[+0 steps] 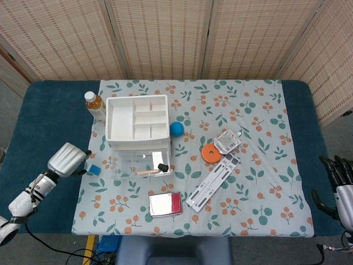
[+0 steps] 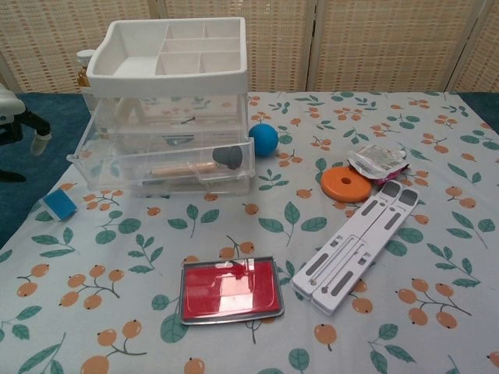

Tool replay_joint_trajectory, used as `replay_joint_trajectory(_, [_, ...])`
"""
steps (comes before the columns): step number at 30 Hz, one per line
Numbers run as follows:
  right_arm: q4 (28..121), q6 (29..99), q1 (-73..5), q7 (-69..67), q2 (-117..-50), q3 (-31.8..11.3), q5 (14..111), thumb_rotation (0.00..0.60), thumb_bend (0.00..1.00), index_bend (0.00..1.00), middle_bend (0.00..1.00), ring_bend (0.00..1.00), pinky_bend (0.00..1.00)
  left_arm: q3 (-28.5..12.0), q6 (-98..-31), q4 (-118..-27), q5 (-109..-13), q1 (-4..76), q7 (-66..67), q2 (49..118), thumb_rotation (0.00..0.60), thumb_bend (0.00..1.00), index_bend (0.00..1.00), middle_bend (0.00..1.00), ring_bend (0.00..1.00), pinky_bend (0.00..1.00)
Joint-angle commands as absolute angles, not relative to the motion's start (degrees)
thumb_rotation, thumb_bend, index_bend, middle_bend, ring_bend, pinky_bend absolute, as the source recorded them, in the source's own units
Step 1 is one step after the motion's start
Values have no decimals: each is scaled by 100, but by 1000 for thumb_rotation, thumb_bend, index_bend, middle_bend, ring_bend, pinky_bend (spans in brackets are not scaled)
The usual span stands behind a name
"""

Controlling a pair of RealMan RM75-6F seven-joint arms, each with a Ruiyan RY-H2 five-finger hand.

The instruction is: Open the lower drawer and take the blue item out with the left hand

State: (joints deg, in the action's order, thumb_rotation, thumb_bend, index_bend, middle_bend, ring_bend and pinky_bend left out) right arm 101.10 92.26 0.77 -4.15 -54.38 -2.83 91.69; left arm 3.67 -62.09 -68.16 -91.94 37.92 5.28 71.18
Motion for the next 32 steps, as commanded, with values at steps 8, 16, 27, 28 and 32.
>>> replay_joint_trajectory(8, [10049,9088,30,-503,-5404,-268,9104,600,432,0,113,0,23,-194,-6540,-7317,-8173,3304,522,6979,600,162,258,839,917,1000])
replay_joint_trajectory(16, [9982,8822,-80,-628,-5391,-189,9149,600,434,0,113,0,23,-423,-7371,-8316,-7528,2618,1235,6764,600,162,219,720,767,1000])
replay_joint_trajectory(27, [9803,8449,-275,-817,-5516,-30,9343,600,439,0,113,0,23,-326,-8543,-9341,-7224,1680,2052,6788,600,162,216,586,618,920])
replay_joint_trajectory(28, [9784,8425,-297,-833,-5537,-27,9357,600,439,0,113,0,23,-296,-8617,-9362,-7265,1619,2088,6785,600,162,220,585,616,911])
replay_joint_trajectory(32, [9704,8371,-380,-853,-5645,-31,9421,600,439,0,113,0,24,-163,-8762,-9581,-7410,1401,2098,6684,600,162,241,580,604,883])
